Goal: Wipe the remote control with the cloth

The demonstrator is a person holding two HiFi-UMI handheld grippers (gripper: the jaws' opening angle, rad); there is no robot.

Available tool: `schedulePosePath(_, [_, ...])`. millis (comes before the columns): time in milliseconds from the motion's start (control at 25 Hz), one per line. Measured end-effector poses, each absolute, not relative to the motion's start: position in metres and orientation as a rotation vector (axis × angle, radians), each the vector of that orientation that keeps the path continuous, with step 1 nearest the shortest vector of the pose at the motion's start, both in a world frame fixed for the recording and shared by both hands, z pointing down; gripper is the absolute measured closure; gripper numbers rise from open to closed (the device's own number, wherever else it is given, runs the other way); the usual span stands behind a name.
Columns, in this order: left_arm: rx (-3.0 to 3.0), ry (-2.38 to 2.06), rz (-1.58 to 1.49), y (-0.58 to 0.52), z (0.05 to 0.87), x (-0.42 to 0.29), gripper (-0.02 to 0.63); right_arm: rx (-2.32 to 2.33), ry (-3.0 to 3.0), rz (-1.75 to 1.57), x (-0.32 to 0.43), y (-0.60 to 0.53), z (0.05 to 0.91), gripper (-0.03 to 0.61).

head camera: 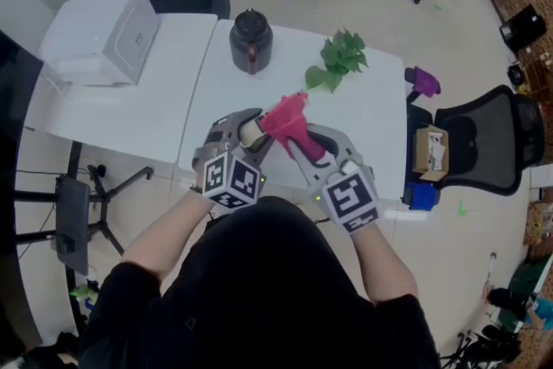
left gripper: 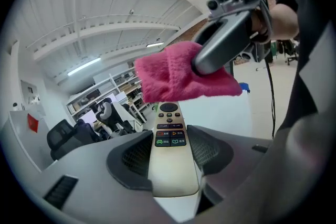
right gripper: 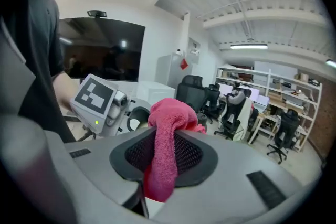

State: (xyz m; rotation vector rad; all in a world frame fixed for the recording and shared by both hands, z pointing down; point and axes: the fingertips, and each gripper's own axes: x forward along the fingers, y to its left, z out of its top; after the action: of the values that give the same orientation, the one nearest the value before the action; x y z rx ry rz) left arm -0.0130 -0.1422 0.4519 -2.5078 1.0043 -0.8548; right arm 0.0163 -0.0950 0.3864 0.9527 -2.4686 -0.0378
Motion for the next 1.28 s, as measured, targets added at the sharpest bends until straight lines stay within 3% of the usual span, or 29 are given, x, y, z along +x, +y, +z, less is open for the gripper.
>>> schedulePosePath(320, [-2.278,0.842,-0.809,-0.119,0.433,-0.002,0.403,0.714,-2.339,-0.105,-0.031,-0.082,0.397,0.488])
schedulePosePath(1040, [-2.322,0.833,-0.661,-0.091,0.416,-0.011,0.403,1.099,-2.231,-0.05,0.079,-0.12,0.384,0.491])
schedulePosePath(1280, [-2.695,0.941,-0.5,-0.102,0.411,-0.016,0.403,1.211,-2.395,-0.031,0.087,-0.12,0.354,0.491])
